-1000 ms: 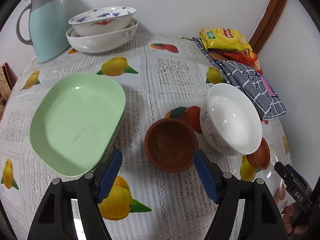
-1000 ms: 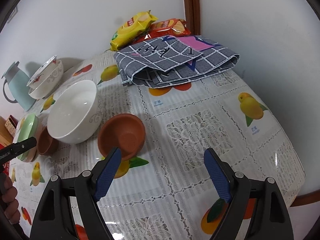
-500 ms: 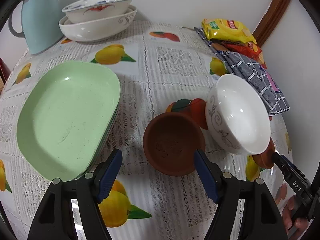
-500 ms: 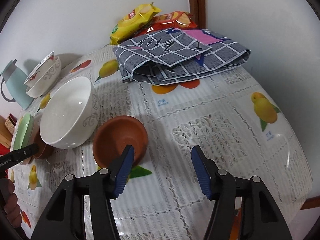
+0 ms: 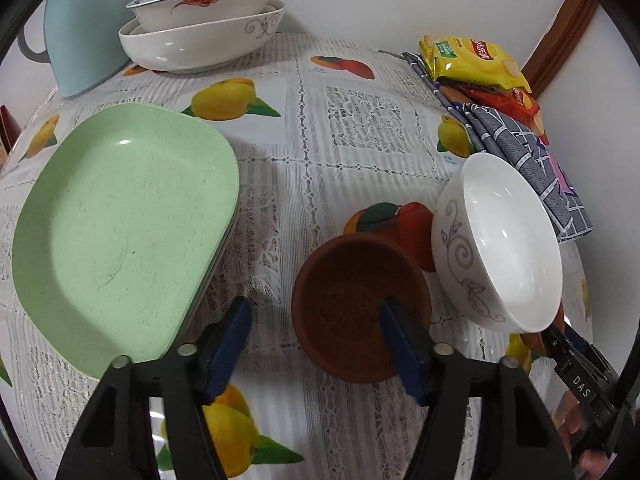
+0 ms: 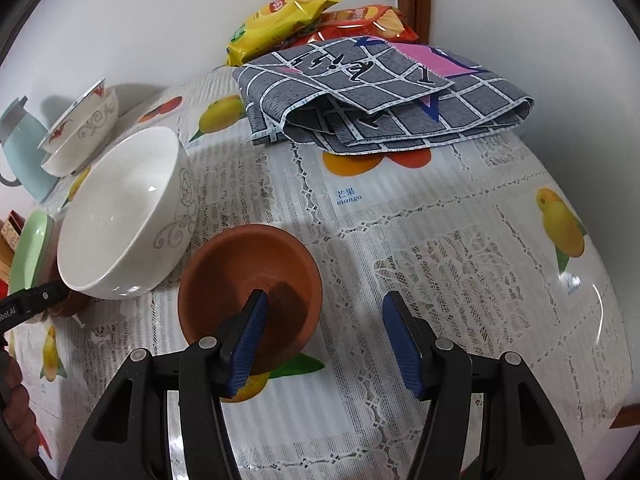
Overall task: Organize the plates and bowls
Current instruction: 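Close the left gripper on its terracotta bowl rim while the right grips the other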
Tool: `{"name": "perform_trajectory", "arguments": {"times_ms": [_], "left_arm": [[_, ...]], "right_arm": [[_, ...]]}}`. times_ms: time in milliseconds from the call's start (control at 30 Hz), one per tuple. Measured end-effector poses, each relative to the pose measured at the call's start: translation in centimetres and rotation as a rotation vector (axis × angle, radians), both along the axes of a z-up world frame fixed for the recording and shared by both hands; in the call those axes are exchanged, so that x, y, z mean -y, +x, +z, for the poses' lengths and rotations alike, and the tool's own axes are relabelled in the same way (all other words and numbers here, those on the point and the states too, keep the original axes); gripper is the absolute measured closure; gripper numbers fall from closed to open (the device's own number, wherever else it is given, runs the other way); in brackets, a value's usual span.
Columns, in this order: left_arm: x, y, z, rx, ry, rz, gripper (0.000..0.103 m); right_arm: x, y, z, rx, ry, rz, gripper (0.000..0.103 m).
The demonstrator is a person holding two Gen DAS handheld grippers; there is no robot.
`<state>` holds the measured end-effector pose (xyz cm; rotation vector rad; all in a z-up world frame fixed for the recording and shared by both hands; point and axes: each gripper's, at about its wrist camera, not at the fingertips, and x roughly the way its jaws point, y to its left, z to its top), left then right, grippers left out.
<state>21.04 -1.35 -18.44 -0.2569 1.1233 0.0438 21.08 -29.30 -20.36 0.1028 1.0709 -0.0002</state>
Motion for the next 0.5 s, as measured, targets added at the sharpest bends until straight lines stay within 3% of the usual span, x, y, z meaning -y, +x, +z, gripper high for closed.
{"name": "perform_trajectory", "arguments": {"times_ms": [133,233,300,500], "left_arm": [[0.3,0.4,-0.1,0.006,0.022,0.000,0.054],[0.5,0.7,0.0,0.008,0.036,-0.002,0.065],[0.6,0.8,-0.1,0.005,0.037,-0.006,0.073],[1.1,0.7,0.0,0.000,0.027,-0.039,0.085]], "right_arm": [[0.0,0.1,-0.1,0.009,0.003,-0.003,0.043],[-0.1,0.2,-0.2,0.018,0.002,-0.002,0.045],[-0.2,0.3,-0.2,0.026,0.008,0.005,0.050],[-0.8,0.5,-0.1,0.035,0.057,0.035,0.079]]}}
